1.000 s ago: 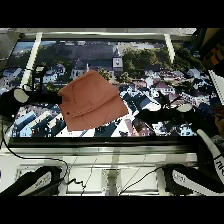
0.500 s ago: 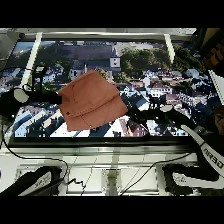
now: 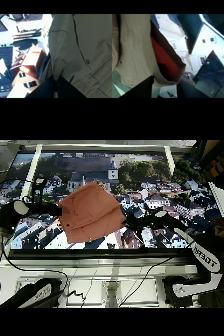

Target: Fold the clothes and pants, and hang the long-sleeved shirts on hangers.

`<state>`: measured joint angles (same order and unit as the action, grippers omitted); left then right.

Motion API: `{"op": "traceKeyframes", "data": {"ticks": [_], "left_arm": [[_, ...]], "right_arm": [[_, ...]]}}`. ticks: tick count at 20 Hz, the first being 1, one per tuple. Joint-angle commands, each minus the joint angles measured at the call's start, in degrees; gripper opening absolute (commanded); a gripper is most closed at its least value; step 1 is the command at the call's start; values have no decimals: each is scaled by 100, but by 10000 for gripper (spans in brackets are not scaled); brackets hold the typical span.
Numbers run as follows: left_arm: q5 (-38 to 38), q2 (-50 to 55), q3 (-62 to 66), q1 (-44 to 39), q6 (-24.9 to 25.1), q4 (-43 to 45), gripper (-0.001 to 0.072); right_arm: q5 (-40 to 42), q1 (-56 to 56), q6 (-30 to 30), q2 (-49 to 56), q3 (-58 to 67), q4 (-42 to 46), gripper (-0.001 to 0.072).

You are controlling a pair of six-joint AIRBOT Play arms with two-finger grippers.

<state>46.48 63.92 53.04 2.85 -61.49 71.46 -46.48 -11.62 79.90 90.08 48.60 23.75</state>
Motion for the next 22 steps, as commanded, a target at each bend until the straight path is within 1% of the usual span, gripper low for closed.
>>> {"op": "traceKeyframes", "data": {"ticks": [1,4,6,8,9,11,13,15,16,18,21,22], "left_arm": [[-48,2,4,0,2,0,17],[-50,2,4,0,2,0,17],[-68,2,4,0,-2,-70,17],[-413,2,4,0,-232,-570,16],[-758,2,4,0,-315,-951,16],[-1436,2,7,0,-323,-1576,16],[-1827,2,7,0,-323,-1620,15],[-2052,11,7,31,-321,-1587,15],[-2225,42,7,28,-321,-1580,15],[-2691,216,7,-26,-323,-1585,15],[-3340,671,11,-271,-323,-1825,15],[-3617,835,13,-433,-326,-1985,15]], "right_arm": [[-37,-35,50,122,203,57,188],[317,-195,11,122,337,68,153],[662,-341,-11,122,483,79,7],[750,-374,-208,122,785,267,7],[680,-337,-271,120,1019,597,7],[358,-157,-232,90,1526,1469,6],[96,195,66,-61,1921,2243,6],[13,667,367,-302,2146,2706,7],[-57,898,367,-435,2184,2756,7],[-487,1281,337,-745,2181,2839,7],[-1032,1370,302,-1156,1978,3407,6],[-1051,1373,323,-1300,1784,3383,7]]}}
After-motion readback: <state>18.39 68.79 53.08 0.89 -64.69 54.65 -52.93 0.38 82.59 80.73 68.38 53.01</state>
